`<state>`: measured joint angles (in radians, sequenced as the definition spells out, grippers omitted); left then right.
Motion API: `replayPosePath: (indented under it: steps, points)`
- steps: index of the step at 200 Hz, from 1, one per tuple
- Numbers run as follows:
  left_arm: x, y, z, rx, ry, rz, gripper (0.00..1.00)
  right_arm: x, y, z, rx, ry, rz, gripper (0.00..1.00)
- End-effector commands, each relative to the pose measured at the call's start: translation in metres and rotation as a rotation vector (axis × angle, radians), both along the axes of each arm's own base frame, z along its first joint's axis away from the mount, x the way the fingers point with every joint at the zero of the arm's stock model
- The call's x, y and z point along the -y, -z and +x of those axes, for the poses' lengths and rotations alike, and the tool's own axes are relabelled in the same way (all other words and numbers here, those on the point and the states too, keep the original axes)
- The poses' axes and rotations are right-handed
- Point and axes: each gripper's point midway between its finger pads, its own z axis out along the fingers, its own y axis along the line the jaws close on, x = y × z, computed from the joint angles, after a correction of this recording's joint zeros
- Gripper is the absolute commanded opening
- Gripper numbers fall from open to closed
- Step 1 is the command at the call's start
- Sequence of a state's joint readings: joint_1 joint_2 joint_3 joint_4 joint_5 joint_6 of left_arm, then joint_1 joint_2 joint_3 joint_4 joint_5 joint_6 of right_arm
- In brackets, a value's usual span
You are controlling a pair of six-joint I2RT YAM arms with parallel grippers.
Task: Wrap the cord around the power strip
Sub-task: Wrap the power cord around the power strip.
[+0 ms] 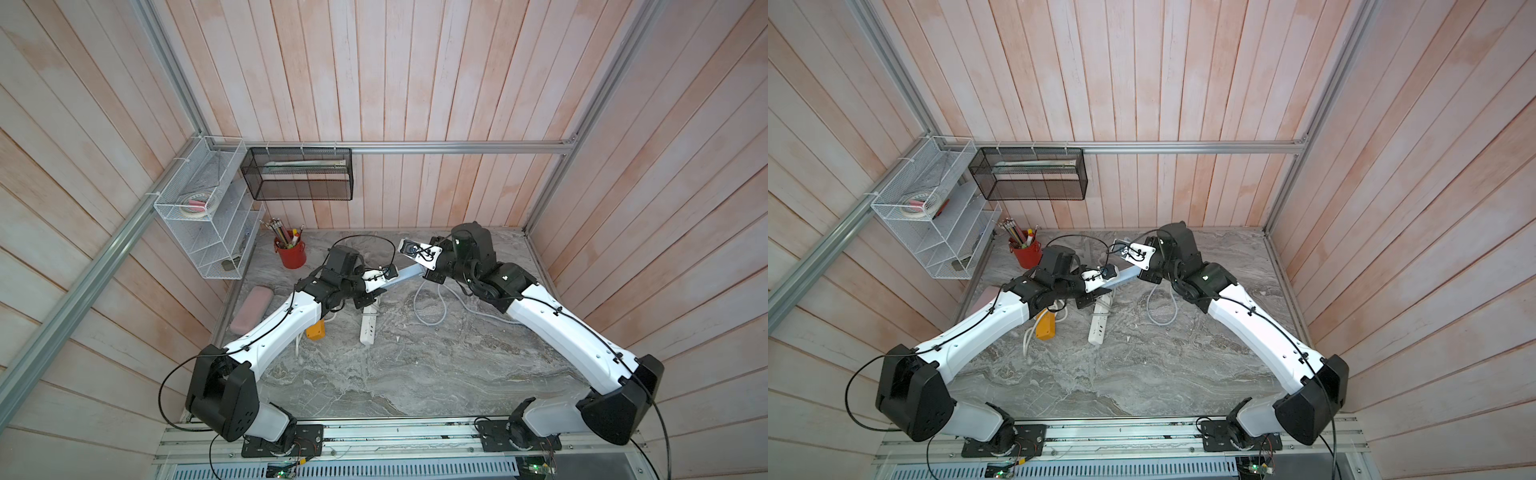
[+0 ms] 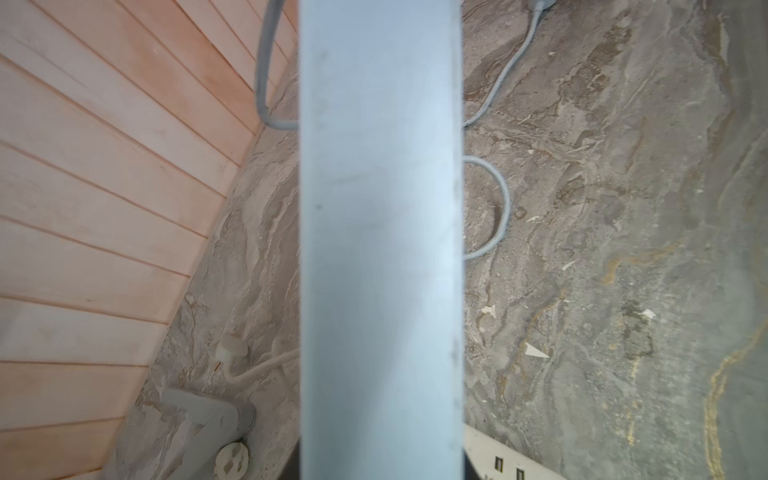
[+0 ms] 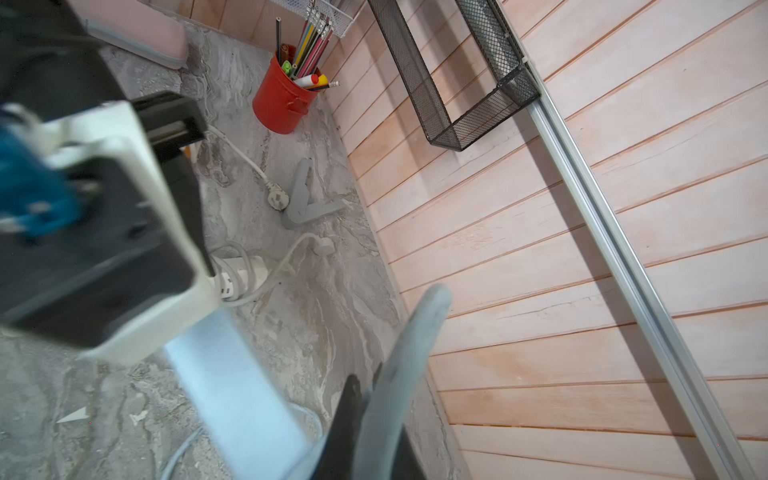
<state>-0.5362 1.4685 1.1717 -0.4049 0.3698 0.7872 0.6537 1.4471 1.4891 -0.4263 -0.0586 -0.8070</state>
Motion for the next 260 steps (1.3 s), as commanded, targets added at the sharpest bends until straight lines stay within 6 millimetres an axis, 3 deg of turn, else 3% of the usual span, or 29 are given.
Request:
replayPosePath:
  steps: [1, 29, 52, 65, 97, 139, 164, 194, 210, 228, 260]
  points:
    - [0.023, -0.012, -0.044, 0.04, 0.205, -0.027, 0.0, 0.013, 0.021, 0.018, -0.089, -0.016, -0.084, 0.0]
    - [0.04, -0.031, -0.071, 0.113, 0.283, -0.072, 0.0, 0.031, 0.024, 0.033, -0.177, -0.045, -0.009, 0.0]
    - [0.047, -0.068, -0.084, 0.256, 0.31, -0.212, 0.0, 0.034, 0.035, 0.027, -0.324, -0.133, 0.105, 0.0]
    - [0.048, -0.086, -0.089, 0.29, 0.315, -0.284, 0.0, 0.033, 0.037, 0.018, -0.403, -0.209, 0.209, 0.08]
    - [0.047, -0.118, -0.096, 0.325, 0.301, -0.429, 0.0, 0.039, 0.048, 0.019, -0.459, -0.242, 0.388, 0.24]
    - [0.046, -0.141, -0.086, 0.294, 0.208, -0.54, 0.0, 0.042, 0.065, 0.022, -0.441, -0.198, 0.552, 0.44]
    - [0.044, -0.152, -0.076, 0.262, 0.148, -0.573, 0.0, 0.042, 0.068, 0.025, -0.428, -0.172, 0.65, 0.48]
    - [0.044, -0.169, -0.071, 0.226, 0.115, -0.602, 0.0, 0.045, 0.068, 0.042, -0.356, -0.096, 0.801, 0.52]
    - [0.045, -0.173, -0.067, 0.195, 0.096, -0.594, 0.0, 0.044, 0.065, 0.046, -0.331, -0.075, 0.881, 0.59]
    - [0.046, -0.174, -0.063, 0.168, 0.079, -0.59, 0.0, 0.046, 0.063, 0.058, -0.283, -0.01, 0.964, 0.59]
    - [0.043, -0.182, -0.058, 0.144, 0.038, -0.616, 0.0, 0.049, 0.078, 0.083, -0.231, 0.137, 1.028, 0.58]
